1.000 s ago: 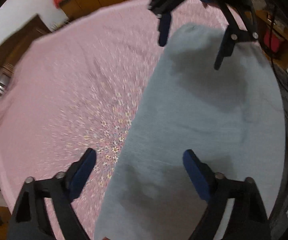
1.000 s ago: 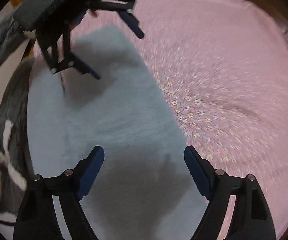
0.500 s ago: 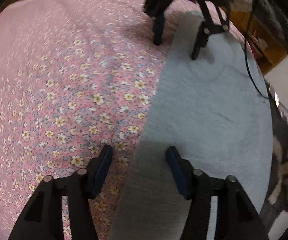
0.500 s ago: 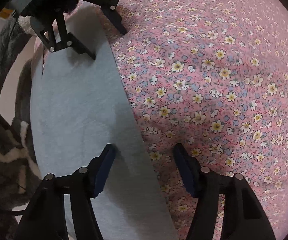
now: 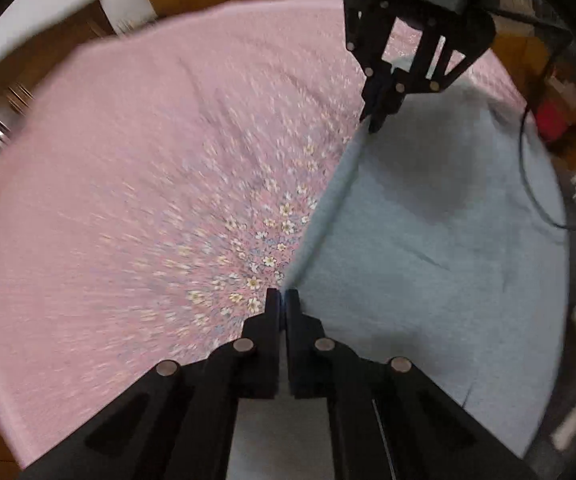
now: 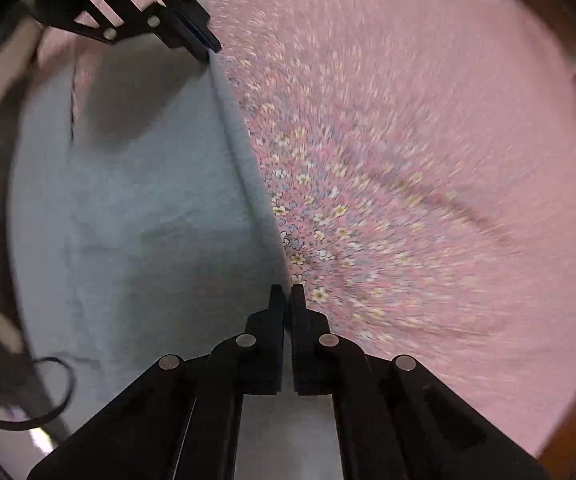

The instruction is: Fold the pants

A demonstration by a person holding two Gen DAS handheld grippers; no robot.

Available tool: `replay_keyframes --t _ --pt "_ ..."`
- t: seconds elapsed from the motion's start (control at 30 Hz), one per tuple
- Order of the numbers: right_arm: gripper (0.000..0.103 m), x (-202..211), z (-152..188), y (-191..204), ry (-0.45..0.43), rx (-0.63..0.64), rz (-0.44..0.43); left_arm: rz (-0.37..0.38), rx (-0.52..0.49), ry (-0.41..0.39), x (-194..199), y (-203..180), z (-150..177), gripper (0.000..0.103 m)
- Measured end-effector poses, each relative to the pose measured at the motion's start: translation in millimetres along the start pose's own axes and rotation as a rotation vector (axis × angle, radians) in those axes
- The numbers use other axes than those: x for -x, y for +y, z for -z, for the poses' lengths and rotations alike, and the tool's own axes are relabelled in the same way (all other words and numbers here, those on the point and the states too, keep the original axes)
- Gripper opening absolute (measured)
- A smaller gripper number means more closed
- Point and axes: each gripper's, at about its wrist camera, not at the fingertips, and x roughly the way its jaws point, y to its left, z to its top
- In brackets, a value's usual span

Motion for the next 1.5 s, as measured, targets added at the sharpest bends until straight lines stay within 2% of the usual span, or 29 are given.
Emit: replay_keyframes --t 0.07,0.17,0.27,0.43,0.53,0.57,0.7,0.97,1.13,1.27,1.33,1.5 --pt "0.004 16 2 27 -0.004 0.069 0.098 -0.113 -0.024 -0.027 18 -36 9 0.002" --pt "0.004 33 4 76 -0.017 0.167 0.237 -0.226 -0.039 -0.057 40 -70 25 0.002" --pt "0.004 48 16 117 -0.056 0.22 0.357 -0.287 0.012 -0.09 63 -105 44 0.002" --pt "0.003 65 34 178 -0.121 0.289 0.514 -0.346 0.052 -0.078 82 -152 64 0.002" --pt "0.003 67 41 205 -0.119 0.315 0.555 -0.389 0.024 -0.058 86 -178 66 0.002" --pt "0.003 68 43 213 -0.114 0.326 0.577 -0.395 0.017 -0.052 78 -185 61 0.002" --pt "0.003 69 44 250 -0.102 0.345 0.621 -0.42 -0.016 -0.047 86 -209 58 0.002" --pt "0.003 61 58 296 -0.157 0.339 0.716 -0.461 -0.026 -0.045 110 -251 84 0.002" --pt "0.003 50 62 319 -0.148 0.367 0.701 -0.464 -0.031 -0.051 114 -267 97 0.002" --pt "0.003 48 66 333 -0.153 0.365 0.714 -0.458 -0.03 -0.039 112 -281 105 0.002" --pt "0.003 47 73 352 -0.162 0.364 0.735 -0.476 -0.045 -0.035 110 -293 109 0.002" --pt "0.003 21 80 386 -0.212 0.394 0.927 -0.534 -0.059 -0.035 100 -307 122 0.002"
